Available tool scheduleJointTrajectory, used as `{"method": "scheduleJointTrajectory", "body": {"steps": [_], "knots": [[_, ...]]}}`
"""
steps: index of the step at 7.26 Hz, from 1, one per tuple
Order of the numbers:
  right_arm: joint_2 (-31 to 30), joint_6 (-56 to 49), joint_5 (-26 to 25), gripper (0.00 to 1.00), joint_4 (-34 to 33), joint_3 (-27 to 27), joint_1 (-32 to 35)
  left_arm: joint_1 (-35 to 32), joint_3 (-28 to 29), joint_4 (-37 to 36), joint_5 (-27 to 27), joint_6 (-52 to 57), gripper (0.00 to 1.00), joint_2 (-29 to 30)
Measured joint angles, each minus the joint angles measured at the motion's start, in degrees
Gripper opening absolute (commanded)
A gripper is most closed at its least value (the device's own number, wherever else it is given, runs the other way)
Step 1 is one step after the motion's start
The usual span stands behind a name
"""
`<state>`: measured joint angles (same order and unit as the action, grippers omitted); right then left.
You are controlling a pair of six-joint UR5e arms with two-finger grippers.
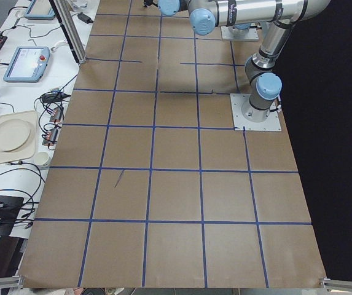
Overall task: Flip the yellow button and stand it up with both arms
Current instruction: 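Lift the yellow button and carry it toward the right gripper while the right arm approaches, then close the right gripper on the yellow button held by the left gripper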
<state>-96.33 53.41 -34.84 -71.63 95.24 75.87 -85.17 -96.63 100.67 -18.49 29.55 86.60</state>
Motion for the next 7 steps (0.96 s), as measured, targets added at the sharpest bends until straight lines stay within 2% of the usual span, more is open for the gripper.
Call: {"method": "scheduleJointTrajectory", "body": {"steps": [2,3,5,7], "knots": [[-0.10,7.02,10.83,1.00,1.19,0.13,-0.57,-1.61,1.59,0.04,5.36,-4.05,0.08,-1.11],[-0.27,9.38,14.56,1.00,1.51,0.35,-0.58,-2.11,2.13,-0.01,7.06,-7.66,0.08,-1.82],[-1.37,13.95,18.08,1.00,1.79,0.29,-0.50,-2.52,2.53,-0.08,8.91,-10.95,0.08,-2.42],[-4.48,16.81,18.53,1.00,2.99,0.33,-0.18,-3.05,2.40,-0.04,10.64,-12.31,0.08,-2.56]]}}
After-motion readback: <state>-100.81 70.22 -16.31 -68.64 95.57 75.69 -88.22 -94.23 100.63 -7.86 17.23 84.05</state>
